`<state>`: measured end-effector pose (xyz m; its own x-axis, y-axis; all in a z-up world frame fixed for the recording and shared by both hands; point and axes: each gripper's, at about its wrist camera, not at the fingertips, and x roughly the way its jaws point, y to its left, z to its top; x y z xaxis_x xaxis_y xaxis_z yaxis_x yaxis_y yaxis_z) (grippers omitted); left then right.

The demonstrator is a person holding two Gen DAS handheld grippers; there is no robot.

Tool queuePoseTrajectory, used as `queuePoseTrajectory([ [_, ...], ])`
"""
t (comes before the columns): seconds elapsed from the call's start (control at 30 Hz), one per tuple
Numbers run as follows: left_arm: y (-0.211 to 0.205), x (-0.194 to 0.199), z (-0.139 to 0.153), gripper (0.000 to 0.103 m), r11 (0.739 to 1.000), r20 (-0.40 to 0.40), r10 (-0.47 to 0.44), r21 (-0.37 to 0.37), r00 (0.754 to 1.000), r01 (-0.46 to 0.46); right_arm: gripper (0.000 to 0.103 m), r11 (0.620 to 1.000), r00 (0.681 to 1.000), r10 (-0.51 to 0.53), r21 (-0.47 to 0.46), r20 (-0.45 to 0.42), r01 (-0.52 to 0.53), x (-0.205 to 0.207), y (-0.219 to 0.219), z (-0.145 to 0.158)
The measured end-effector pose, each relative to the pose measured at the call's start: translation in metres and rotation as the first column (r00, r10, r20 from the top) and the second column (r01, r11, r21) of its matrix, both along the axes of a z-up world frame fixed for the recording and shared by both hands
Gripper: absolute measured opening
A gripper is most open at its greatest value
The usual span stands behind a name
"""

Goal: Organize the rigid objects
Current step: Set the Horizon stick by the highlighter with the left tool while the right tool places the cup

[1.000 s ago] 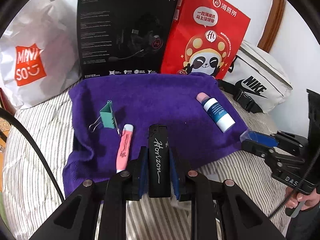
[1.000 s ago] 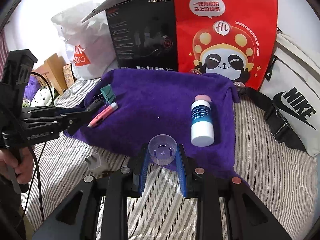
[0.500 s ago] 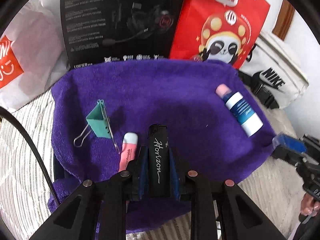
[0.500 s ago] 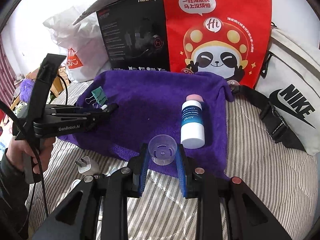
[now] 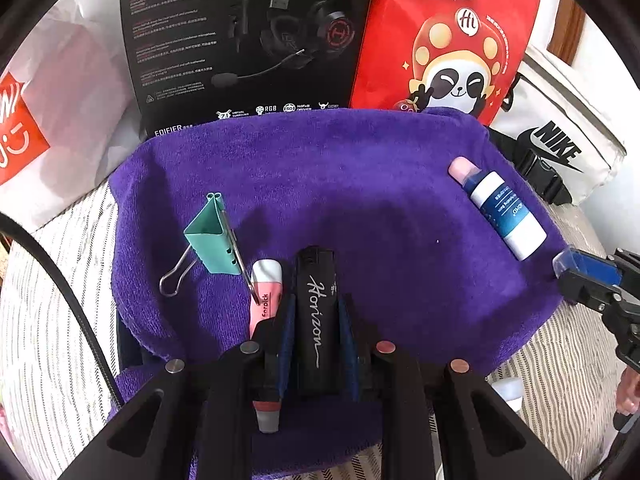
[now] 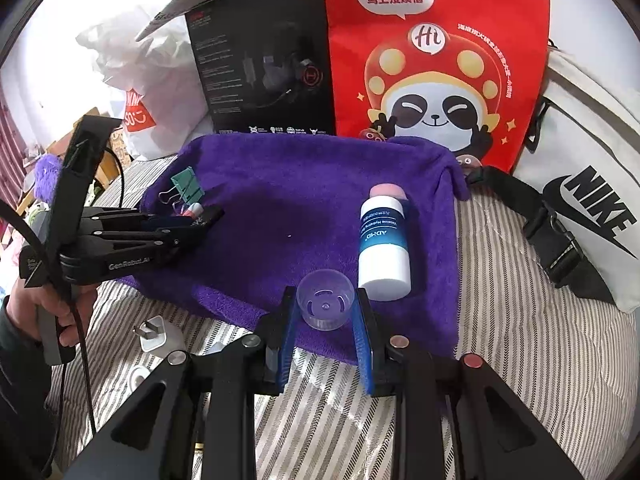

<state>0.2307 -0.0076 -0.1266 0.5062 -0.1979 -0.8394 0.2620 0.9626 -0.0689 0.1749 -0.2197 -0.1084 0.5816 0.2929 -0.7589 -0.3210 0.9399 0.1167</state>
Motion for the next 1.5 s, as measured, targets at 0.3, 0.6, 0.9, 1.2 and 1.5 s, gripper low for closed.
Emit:
queuePoseTrajectory([
  [0.3,-0.007,-0.003,0.006,0.035,0.999,-0.029,-0.033,-0.034,0.999,0.032,0.026,1.000,1.000,-0.002,-0.026,-0.013,0.002,0.010,0.006,-0.006],
  [0.6,0.010,-0.039,0.040,0.042,0.993,0.022,-0.033,-0.115,0.999,0.035,0.026,0.998,1.000,0.016,-0.056,-0.025,-0.017,0.040,0.026,-0.017],
  [0.9,0.044,-0.064,0.045,0.043,0.993,0.032,0.015,-0.119,0.999,-0.011,0.027,0.999,0.998,-0.028,-0.034,-0.052,0.027,0.092,0.035,-0.029],
  [1.2,0.062,-0.075,0.043,0.045,0.991,0.038,0.047,-0.127,0.998,-0.041,0.027,0.994,0.991,-0.091,-0.073,-0.099,0.084,0.135,0.040,-0.035],
  [1.5,0.066,-0.090,0.038,0.045,0.992,0.023,0.051,-0.120,0.998,-0.048,0.030,0.992,0.988,-0.082,-0.105,-0.134,0.069,0.143,0.046,-0.040],
])
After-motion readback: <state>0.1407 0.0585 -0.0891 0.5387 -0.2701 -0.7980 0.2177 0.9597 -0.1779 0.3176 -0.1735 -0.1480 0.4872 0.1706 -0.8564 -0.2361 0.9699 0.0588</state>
